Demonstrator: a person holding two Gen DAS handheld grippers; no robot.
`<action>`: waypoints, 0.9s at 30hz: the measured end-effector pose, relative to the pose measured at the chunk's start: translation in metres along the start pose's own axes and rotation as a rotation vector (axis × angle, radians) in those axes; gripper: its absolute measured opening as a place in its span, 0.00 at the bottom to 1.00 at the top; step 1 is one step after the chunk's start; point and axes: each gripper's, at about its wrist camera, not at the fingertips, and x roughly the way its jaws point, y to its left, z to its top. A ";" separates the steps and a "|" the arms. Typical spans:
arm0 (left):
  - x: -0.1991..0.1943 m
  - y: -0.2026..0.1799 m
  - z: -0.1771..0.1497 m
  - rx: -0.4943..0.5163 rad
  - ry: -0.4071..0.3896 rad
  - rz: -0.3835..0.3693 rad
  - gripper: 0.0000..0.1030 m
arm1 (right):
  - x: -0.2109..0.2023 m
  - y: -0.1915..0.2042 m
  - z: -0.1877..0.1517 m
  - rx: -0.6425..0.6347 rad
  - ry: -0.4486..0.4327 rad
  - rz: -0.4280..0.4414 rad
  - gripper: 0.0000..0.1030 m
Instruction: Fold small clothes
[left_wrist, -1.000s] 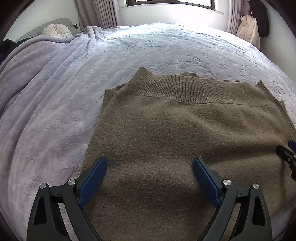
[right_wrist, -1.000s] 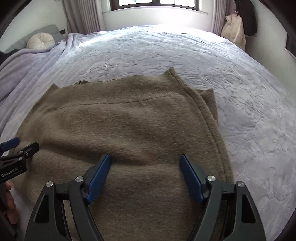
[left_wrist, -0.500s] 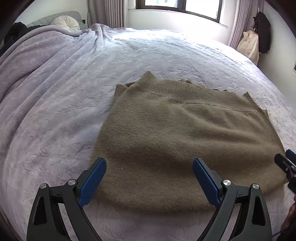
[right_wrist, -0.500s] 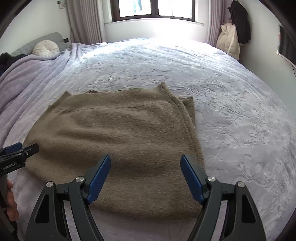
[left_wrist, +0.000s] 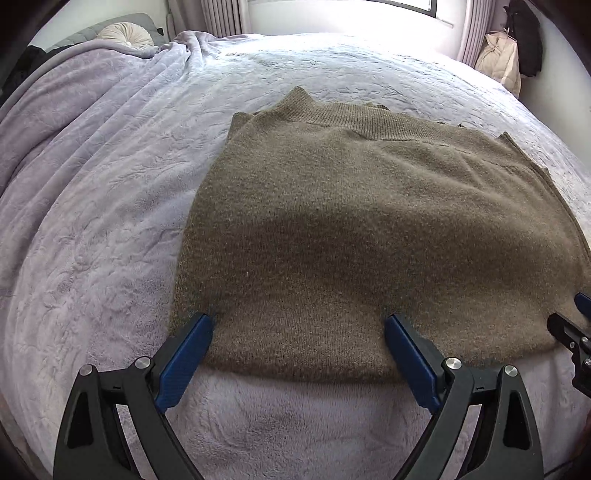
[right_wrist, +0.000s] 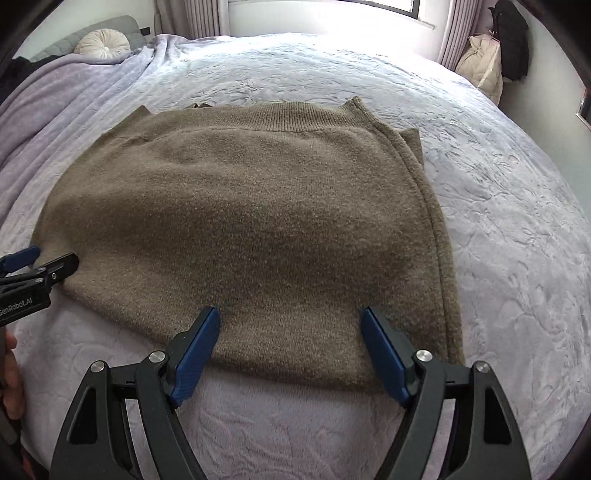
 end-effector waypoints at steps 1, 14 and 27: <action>-0.001 0.000 -0.001 0.001 0.000 0.000 0.93 | -0.001 -0.001 -0.002 0.002 -0.002 0.003 0.79; -0.022 0.020 0.002 -0.032 -0.025 -0.064 0.93 | -0.023 -0.019 -0.008 0.031 -0.046 0.087 0.80; 0.034 0.062 0.079 -0.172 0.090 -0.185 0.93 | 0.010 -0.136 0.046 0.363 -0.025 0.224 0.80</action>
